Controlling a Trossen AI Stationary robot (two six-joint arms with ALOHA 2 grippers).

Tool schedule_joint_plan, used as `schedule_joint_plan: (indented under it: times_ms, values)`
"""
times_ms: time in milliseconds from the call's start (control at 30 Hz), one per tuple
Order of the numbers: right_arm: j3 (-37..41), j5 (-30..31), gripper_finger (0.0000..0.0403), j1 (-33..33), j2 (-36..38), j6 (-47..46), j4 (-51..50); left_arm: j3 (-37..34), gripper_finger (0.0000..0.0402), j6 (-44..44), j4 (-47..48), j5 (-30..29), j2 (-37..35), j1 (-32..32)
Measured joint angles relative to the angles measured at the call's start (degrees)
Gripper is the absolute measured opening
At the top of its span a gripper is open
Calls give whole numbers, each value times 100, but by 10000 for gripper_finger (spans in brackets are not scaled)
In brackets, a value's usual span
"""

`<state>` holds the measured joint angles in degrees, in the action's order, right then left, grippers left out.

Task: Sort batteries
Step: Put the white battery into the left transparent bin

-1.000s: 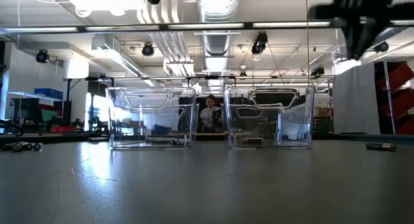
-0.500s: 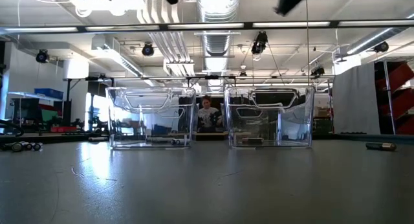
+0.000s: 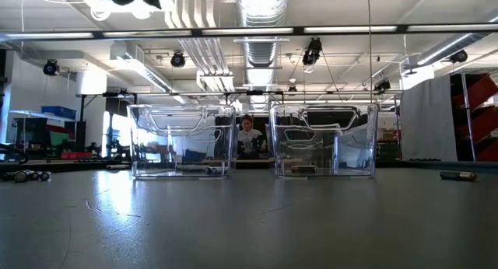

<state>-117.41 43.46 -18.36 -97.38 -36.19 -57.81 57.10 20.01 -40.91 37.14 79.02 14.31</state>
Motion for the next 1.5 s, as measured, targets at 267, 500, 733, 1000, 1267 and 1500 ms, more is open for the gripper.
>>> schedule_joint_plan:
  times_ms: [267, 500, 733, 1000, 1267, 1500]
  values:
    - [-426, 6, 33, 15, -219, 309, 27, 2, 166, 354, -475, 84, 307, -7]
    - [-404, 9, 34, 27, -213, 302, 113, 2, 154, 766, -941, 264, 490, -13]
    - [-404, 72, 34, 113, -213, 252, 110, 2, 89, 808, -1022, 244, 588, -24]
    - [-371, 116, 34, 180, -210, 236, 118, 2, 47, 838, -1075, 206, 602, -22]
    - [-358, 166, 34, 191, -206, 213, 121, 2, 69, 841, -1177, 104, 602, -26]
    - [-356, 179, 34, 191, -206, 212, 112, 2, 92, 911, -1189, 68, 602, -31]
